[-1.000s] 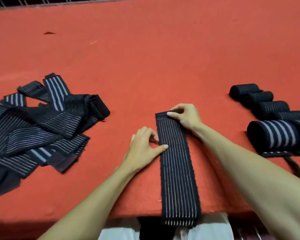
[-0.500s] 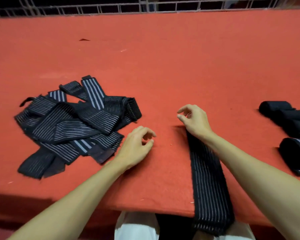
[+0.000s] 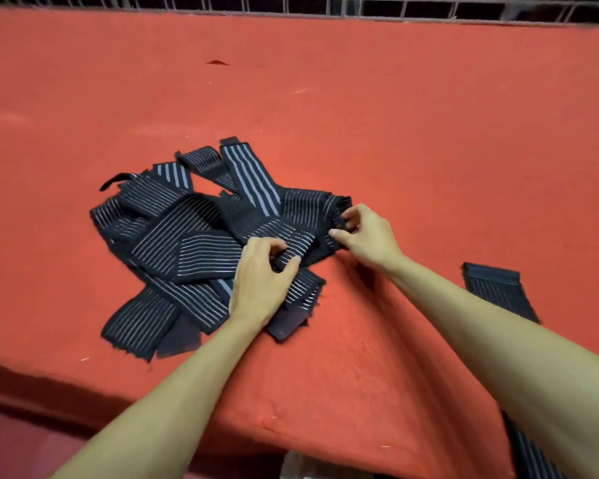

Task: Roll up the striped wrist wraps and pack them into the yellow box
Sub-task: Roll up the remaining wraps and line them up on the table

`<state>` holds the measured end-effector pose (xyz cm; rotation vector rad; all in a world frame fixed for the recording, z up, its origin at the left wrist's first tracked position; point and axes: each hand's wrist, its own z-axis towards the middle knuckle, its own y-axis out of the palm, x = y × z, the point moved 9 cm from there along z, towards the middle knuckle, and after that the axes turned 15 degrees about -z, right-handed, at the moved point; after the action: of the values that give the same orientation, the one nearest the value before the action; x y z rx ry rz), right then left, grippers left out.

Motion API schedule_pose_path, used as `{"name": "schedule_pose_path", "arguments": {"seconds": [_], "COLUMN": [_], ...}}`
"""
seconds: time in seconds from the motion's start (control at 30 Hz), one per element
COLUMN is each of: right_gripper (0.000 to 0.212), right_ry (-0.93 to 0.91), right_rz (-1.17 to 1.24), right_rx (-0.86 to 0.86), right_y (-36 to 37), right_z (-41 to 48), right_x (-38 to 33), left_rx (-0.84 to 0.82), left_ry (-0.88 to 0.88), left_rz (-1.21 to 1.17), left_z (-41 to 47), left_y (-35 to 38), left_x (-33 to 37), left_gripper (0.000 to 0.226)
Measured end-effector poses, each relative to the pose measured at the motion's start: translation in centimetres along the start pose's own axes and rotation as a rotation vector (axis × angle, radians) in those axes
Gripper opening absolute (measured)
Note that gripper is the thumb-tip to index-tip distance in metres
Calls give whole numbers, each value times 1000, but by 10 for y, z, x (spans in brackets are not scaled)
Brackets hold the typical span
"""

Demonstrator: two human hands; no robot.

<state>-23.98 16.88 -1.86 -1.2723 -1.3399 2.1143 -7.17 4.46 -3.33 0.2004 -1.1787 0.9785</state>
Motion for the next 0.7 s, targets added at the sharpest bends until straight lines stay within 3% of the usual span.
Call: {"name": "schedule_pose_path", "arguments": {"seconds": [0.13, 0.3, 0.43, 0.57, 0.7], "right_gripper": [15, 12, 6, 13, 19], "right_ry": [-15, -41, -35, -107, -201], "right_rz": [11, 56, 35, 50, 204], "right_rx": [3, 5, -7, -126, -269], "right_y": [9, -21, -54, -81, -102], "right_z": [0, -16, -30, -49, -79], "right_x": [-6, 4, 17, 22, 10], "left_rx": [-46, -7, -33, -34, -253], "left_ry": [56, -10, -47, 105, 251], "left_rz": [75, 60, 204, 213, 121], "left_z": [-1, -1, -1, -4, -17], "left_y": [2, -1, -2, 9, 50], "left_x": [4, 3, 9, 64, 114], "left_gripper": [31, 19, 24, 37, 67]}}
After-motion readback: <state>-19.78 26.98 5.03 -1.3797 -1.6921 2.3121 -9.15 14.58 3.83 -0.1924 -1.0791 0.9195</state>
